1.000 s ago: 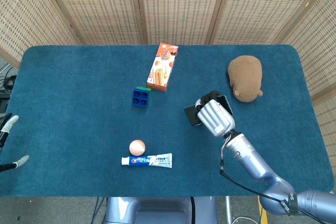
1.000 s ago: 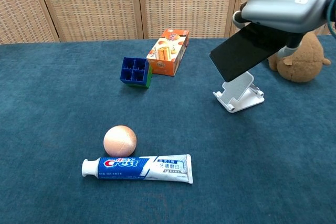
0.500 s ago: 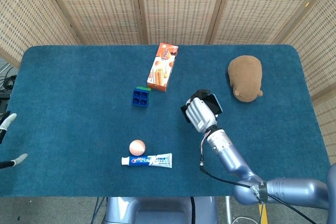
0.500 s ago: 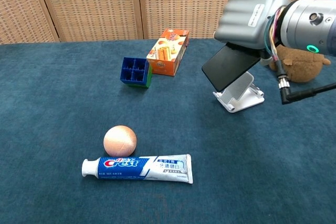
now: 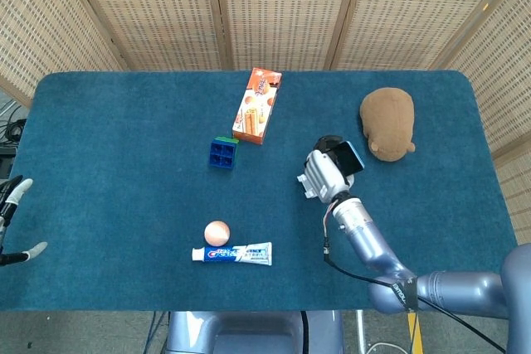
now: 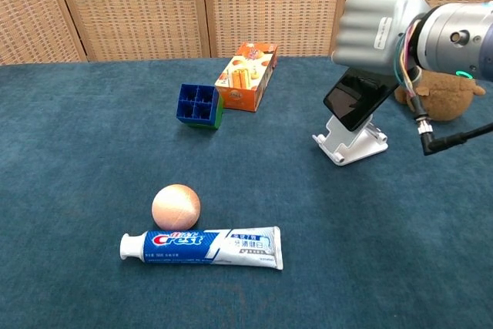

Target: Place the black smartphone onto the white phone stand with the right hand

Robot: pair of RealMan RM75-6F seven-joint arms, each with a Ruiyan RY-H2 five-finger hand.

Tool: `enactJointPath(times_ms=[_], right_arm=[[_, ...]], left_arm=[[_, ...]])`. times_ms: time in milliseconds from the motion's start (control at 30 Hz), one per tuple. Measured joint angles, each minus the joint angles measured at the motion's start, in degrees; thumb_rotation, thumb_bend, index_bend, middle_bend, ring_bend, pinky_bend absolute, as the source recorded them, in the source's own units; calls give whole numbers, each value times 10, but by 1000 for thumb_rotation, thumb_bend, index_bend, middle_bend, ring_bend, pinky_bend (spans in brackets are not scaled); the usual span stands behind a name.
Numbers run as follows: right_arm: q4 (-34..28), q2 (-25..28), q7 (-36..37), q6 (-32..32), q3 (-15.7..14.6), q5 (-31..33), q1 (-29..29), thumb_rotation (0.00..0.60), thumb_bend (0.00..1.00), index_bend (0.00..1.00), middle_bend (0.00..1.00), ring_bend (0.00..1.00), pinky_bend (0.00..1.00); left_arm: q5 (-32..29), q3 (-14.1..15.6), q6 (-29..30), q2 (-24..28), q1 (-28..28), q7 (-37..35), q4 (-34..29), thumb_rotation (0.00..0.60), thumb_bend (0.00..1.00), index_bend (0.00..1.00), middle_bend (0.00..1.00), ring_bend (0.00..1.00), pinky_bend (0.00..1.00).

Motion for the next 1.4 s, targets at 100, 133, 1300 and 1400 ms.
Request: enactJointPath(times_ms=[100,133,1300,1400], right_arm=[[1,5,2,-8,-13,0,9,600,568,470,552,539,416],[2,5,3,-9,-16,0,11,600,567,470,552,538,416],[54,-92,-32,38,-77,89,89,600,566,470,557,538,417],[56,-101,-35,46,-83,94,94,600,564,470,555,538,417]], left_arm=[[0,-1,8,-2,3,10,-1,600,0,0,0,0,0],[0,-1,13,-4,4,15,-3,600,0,0,0,0,0],[11,1,37,-7,16,20,-6,600,0,0,0,0,0],[14,3,38,-6,17,17,-5,600,0,0,0,0,0]])
